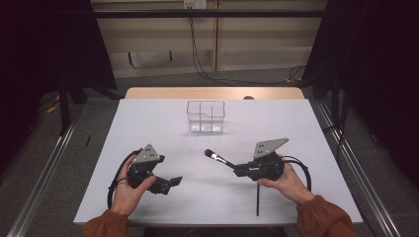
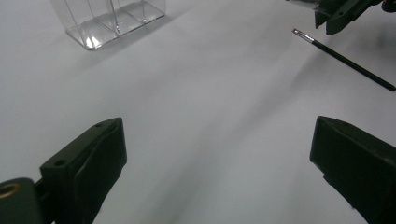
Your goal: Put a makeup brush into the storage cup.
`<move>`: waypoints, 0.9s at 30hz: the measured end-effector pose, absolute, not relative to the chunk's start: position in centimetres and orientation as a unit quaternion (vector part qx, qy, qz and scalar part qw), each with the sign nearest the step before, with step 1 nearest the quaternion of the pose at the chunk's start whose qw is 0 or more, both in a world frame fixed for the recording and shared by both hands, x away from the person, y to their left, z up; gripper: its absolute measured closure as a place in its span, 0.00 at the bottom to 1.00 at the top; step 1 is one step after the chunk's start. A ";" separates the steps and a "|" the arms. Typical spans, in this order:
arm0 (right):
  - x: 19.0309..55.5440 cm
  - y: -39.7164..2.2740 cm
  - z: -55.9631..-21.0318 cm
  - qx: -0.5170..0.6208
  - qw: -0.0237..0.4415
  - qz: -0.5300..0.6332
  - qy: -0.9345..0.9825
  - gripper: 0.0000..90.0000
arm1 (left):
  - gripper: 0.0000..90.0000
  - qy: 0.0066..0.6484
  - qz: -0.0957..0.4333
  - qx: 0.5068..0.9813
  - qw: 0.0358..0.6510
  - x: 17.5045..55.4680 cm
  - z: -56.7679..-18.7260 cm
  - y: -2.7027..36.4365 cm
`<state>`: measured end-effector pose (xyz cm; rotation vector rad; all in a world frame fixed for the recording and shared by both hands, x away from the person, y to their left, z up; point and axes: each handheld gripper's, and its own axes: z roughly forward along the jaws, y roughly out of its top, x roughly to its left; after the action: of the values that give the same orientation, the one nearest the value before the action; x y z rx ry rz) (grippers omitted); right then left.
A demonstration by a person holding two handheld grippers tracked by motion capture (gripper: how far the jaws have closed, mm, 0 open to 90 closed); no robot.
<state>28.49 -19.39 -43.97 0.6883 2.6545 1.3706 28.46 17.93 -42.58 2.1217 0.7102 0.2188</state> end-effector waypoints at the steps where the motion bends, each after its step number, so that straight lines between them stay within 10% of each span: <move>1: 28.5 -19.3 -44.1 0.223 0.039 0.451 0.864 0.89 | 0.04 0.284 0.088 0.853 0.430 28.5 -42.6 17.9; 27: 27.1 -18.9 -44.4 0.244 0.091 0.553 0.792 0.89 | 0.04 0.286 0.103 0.838 0.453 28.0 -42.6 17.5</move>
<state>27.13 -18.91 -44.35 0.7240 2.3527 1.6438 28.01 17.46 -42.63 2.0679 0.7071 0.2553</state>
